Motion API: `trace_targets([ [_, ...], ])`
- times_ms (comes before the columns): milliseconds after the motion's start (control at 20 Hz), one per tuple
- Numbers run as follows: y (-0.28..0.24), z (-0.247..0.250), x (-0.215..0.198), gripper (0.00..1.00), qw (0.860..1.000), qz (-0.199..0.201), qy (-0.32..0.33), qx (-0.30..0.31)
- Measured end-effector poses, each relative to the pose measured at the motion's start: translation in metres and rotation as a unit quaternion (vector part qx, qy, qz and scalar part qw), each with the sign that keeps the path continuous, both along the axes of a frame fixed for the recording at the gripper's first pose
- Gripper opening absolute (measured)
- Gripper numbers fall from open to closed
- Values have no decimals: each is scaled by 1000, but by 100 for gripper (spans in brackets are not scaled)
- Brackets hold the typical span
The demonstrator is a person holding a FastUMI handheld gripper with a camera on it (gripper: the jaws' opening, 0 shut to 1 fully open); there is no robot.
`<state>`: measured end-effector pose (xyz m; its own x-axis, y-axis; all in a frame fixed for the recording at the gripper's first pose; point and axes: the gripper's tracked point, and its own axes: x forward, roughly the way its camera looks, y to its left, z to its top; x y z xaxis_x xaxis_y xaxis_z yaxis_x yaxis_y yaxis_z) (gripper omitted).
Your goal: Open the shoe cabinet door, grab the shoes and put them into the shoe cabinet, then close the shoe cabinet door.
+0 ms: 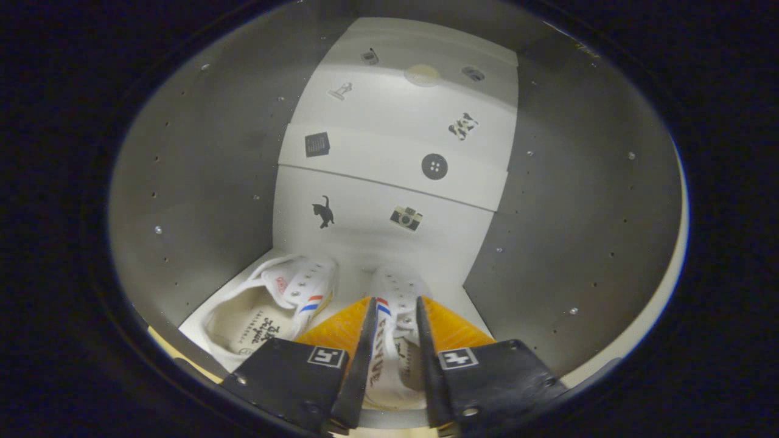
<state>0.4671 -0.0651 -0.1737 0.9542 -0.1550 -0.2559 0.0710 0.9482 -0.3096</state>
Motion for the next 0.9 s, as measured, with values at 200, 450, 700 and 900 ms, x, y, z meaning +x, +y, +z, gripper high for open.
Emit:
trace_targets([
  [200,7,5,-44,67,999,-5,3,48],
  [450,23,22,-109,89,998,8,-2,64],
  [700,41,66,-196,89,997,29,-33,65],
  [900,39,128,-284,91,994,23,-88,63],
])
